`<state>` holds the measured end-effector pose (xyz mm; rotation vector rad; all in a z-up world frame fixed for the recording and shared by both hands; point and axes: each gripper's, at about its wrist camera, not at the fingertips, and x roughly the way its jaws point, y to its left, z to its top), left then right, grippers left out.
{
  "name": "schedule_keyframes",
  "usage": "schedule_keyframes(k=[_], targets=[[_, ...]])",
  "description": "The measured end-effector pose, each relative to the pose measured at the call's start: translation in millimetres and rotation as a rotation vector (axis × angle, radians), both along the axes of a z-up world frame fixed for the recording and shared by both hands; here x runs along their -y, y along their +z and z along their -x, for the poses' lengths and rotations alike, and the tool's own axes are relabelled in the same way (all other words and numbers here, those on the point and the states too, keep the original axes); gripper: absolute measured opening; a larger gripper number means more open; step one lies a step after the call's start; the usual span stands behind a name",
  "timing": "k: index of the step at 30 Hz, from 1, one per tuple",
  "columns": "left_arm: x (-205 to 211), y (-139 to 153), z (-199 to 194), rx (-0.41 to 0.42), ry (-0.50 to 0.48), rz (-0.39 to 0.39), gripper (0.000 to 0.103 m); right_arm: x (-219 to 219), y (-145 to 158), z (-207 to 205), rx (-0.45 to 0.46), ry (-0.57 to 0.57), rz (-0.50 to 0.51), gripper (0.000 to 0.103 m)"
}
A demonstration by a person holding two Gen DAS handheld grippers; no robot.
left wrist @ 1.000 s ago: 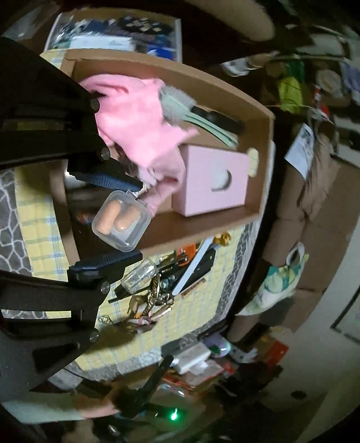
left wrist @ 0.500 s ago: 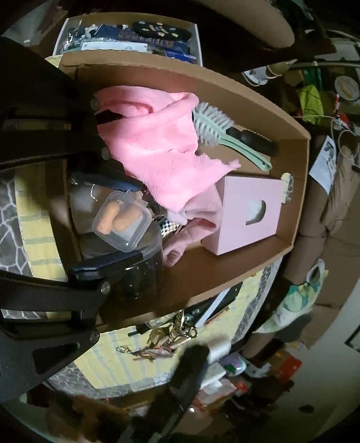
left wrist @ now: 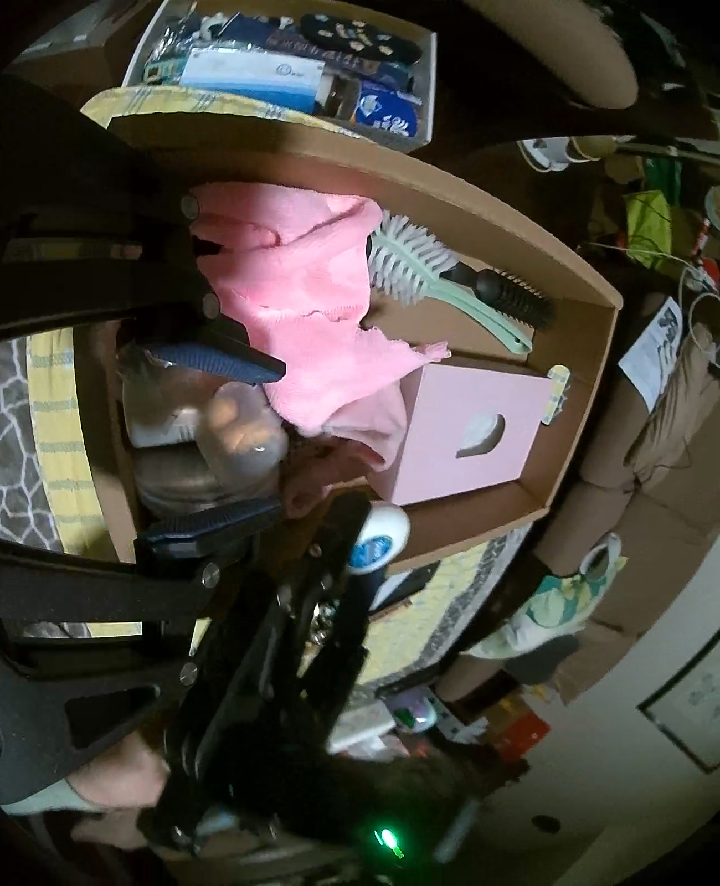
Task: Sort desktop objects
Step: 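Place the earplug box and floss container into the cardboard box and release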
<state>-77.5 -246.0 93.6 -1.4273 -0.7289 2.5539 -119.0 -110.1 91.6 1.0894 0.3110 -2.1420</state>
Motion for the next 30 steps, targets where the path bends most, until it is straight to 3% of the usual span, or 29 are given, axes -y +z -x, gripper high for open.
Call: schedule_keyframes(k=[3, 7, 10, 15, 21, 23, 27, 30], targets=[[4, 1, 0, -0.008, 0.007, -0.028, 0.040, -5, -5, 4, 0.010, -0.019, -0.029, 0.056], [5, -1, 1, 0.003, 0.019, -0.037, 0.040, -27, 13, 0, 0.032, -0.052, 0.064, 0.065], [3, -2, 1, 0.014, 0.017, -0.004, 0.041, -46, 30, -7, 0.011, -0.085, 0.074, 0.065], [-15, -15, 5, 0.074, -0.013, 0.122, 0.042, -84, 45, -31, 0.010, -0.120, 0.128, 0.067], [-23, -16, 7, 0.078, 0.001, 0.120, 0.042, -126, 41, -41, 0.041, -0.176, 0.139, 0.067], [-26, -9, 7, 0.059, 0.011, 0.115, 0.056, -139, 42, -37, 0.047, -0.202, 0.151, 0.067], [-41, 7, 9, 0.002, 0.002, 0.102, 0.066, -167, 45, -32, 0.043, -0.254, 0.150, 0.067], [-60, 21, 10, -0.057, -0.015, 0.101, 0.091, -195, 50, -27, 0.031, -0.314, 0.154, 0.078]])
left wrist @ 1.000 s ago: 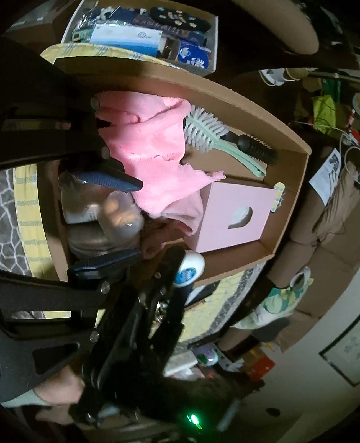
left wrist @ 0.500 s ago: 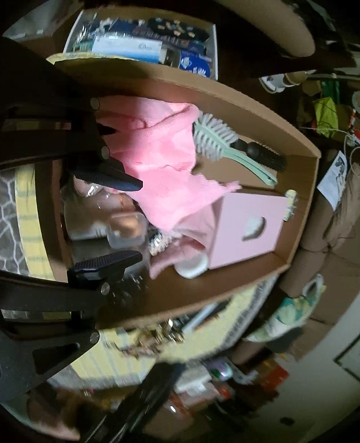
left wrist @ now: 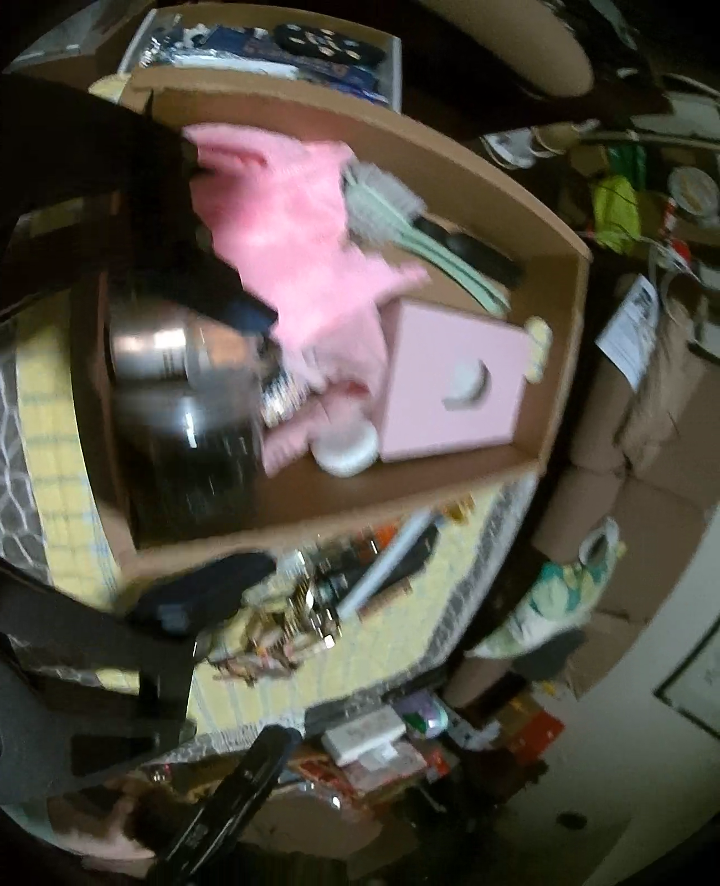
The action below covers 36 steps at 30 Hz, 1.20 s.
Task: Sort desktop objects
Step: 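Place the earplug box and floss container into the cardboard box and release, then move both tools back over the table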
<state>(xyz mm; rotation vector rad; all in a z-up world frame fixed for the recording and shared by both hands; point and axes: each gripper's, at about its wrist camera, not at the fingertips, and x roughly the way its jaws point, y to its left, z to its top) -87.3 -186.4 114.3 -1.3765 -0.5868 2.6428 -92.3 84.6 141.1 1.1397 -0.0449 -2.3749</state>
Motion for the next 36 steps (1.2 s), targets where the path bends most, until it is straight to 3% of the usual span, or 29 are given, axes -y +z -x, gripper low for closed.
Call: schedule_keyframes(k=[1, 2, 10, 15, 22, 28, 36], targets=[[-7, 5, 0, -0.018, -0.006, 0.001, 0.100, -11, 1, 2, -0.002, -0.026, 0.006, 0.082], [-17, 9, 0, -0.039, -0.014, 0.001, 0.103, -22, 1, 2, -0.003, -0.052, 0.014, 0.085], [-81, 17, 10, -0.056, -0.096, 0.015, 0.103, -82, -21, 13, 0.043, -0.172, -0.026, 0.092], [-124, 16, 12, -0.063, -0.155, 0.052, 0.103, -111, -36, 18, 0.072, -0.203, 0.012, 0.092], [-181, -17, 25, -0.006, -0.196, 0.147, 0.103, -137, -39, 21, 0.064, -0.233, 0.015, 0.092], [-207, -50, 32, 0.031, -0.161, 0.347, 0.102, -145, -41, 22, 0.045, -0.217, -0.011, 0.092], [-219, -62, 43, 0.014, -0.146, 0.393, 0.101, -164, -54, 25, 0.062, -0.221, 0.000, 0.092]])
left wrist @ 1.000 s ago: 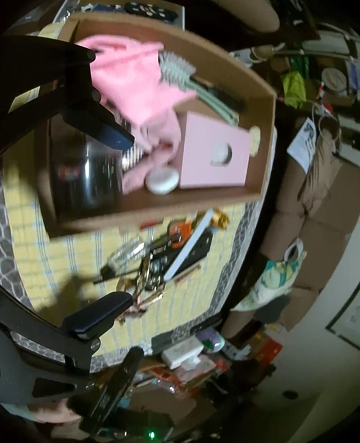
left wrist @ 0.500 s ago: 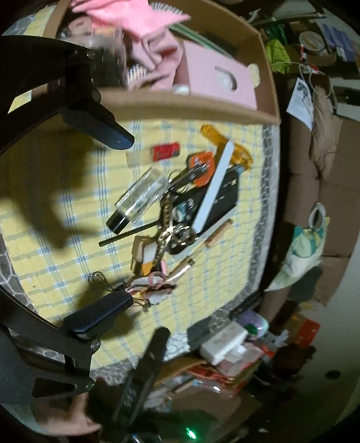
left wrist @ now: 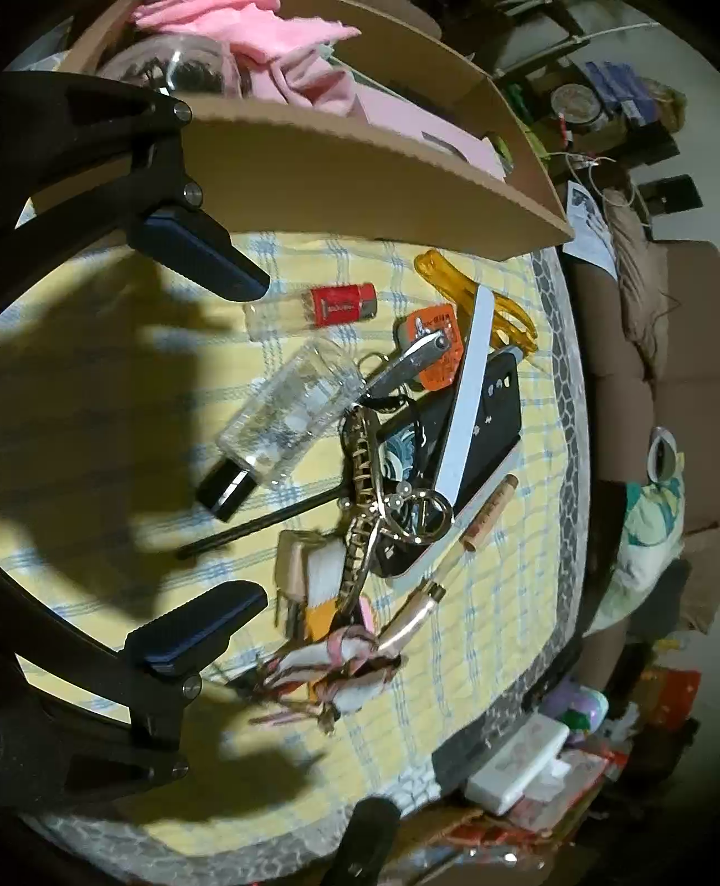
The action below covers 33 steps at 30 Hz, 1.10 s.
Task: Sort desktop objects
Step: 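Move both tools back over the table, then grasp the clear OLAY bottle with the left tool while the right tool grasps the beige foundation bottle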
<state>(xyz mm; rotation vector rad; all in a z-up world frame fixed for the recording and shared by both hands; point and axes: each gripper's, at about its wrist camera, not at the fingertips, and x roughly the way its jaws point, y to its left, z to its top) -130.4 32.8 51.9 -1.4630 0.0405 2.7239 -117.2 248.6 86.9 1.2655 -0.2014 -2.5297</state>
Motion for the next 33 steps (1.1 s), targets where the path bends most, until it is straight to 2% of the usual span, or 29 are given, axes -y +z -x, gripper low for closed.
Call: schedule_keyframes(k=[4, 5, 7, 8, 10, 12, 14, 17, 24, 27, 28, 30, 33], targets=[[-6, -17, 21, -0.020, 0.041, 0.072, 0.087, 1, 0, 0, 0.003, 0.008, -0.003, 0.092], [-5, -24, 26, -0.003, 0.051, 0.077, 0.080, 0, 0, -1, 0.000, 0.008, -0.001, 0.092], [-1, -40, 35, 0.048, 0.066, 0.082, 0.076, 0, 2, -2, -0.003, 0.012, 0.001, 0.092], [5, -43, 35, 0.030, 0.075, 0.043, 0.076, 0, 2, -2, -0.004, 0.012, -0.001, 0.092], [10, -46, 35, 0.032, 0.074, 0.019, 0.075, 0, 1, -2, 0.001, 0.011, 0.003, 0.092], [10, -45, 34, 0.039, 0.055, 0.009, 0.067, 0, 0, -1, 0.010, 0.010, 0.009, 0.092], [11, -42, 30, 0.033, 0.053, 0.008, 0.042, 2, -1, 0, 0.019, 0.014, 0.013, 0.092], [21, -41, 22, 0.057, 0.046, -0.056, 0.038, 9, 1, 0, 0.019, 0.027, 0.013, 0.092], [24, -30, -12, 0.119, 0.007, -0.087, 0.037, 38, 16, -9, -0.014, 0.125, 0.088, 0.090], [23, -28, -36, 0.149, -0.032, -0.090, 0.037, 52, 17, -11, -0.006, 0.205, 0.151, 0.068], [23, -28, -43, 0.158, -0.043, -0.089, 0.037, 58, 15, -11, 0.003, 0.241, 0.182, 0.057], [26, -29, -57, 0.179, -0.060, -0.108, 0.037, 70, 8, -9, 0.021, 0.289, 0.190, 0.054], [32, -28, -69, 0.189, -0.083, -0.123, 0.037, 89, -7, -7, 0.029, 0.348, 0.134, 0.054]])
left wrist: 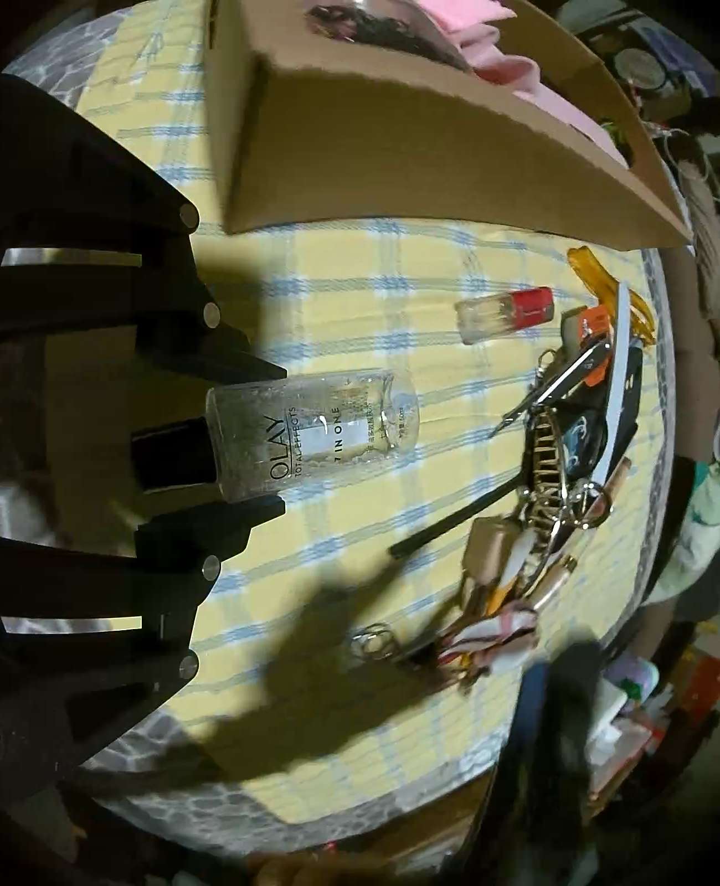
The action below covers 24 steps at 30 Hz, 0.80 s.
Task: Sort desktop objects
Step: 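Grasp the clear OLAY bottle with the left tool while the right tool grasps the beige foundation bottle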
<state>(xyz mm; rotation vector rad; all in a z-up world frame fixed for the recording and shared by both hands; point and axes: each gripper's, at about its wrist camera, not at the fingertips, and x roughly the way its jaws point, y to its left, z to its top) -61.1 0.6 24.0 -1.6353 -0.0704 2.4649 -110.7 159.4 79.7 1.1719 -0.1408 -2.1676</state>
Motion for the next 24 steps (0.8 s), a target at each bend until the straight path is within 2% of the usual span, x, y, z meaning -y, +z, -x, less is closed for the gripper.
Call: schedule_keyframes(k=[4, 7, 9, 11, 14, 16, 18, 19, 20, 24], targets=[[7, -2, -3, 0.001, -0.008, -0.033, 0.037, 24, -27, 10, -0.012, 0.048, -0.100, 0.053], [8, -3, -4, -0.013, -0.008, -0.043, 0.038, 31, -37, 19, -0.024, 0.031, -0.145, 0.053], [6, -4, -3, -0.027, -0.016, -0.037, 0.042, 29, -40, 23, -0.034, 0.015, -0.146, 0.053], [3, -5, -1, -0.039, -0.028, -0.029, 0.051, 25, -43, 28, -0.044, -0.003, -0.157, 0.053], [-2, -6, 0, -0.056, -0.040, -0.008, 0.054, 23, -54, 35, -0.042, -0.009, -0.223, 0.054], [-2, -7, 1, -0.060, -0.046, -0.006, 0.054, 21, -63, 36, -0.034, 0.004, -0.229, 0.059], [-1, -7, 2, -0.067, -0.038, -0.006, 0.045, 21, -64, 33, -0.053, 0.012, -0.241, 0.059], [1, -6, 2, -0.071, -0.032, -0.002, 0.034, 22, -64, 31, -0.065, 0.017, -0.257, 0.057], [4, -6, 3, -0.069, -0.029, -0.016, 0.034, 24, -63, 30, -0.072, 0.023, -0.261, 0.051], [12, -3, 3, -0.056, -0.005, -0.073, 0.034, 34, -57, 21, -0.088, 0.063, -0.281, 0.039]])
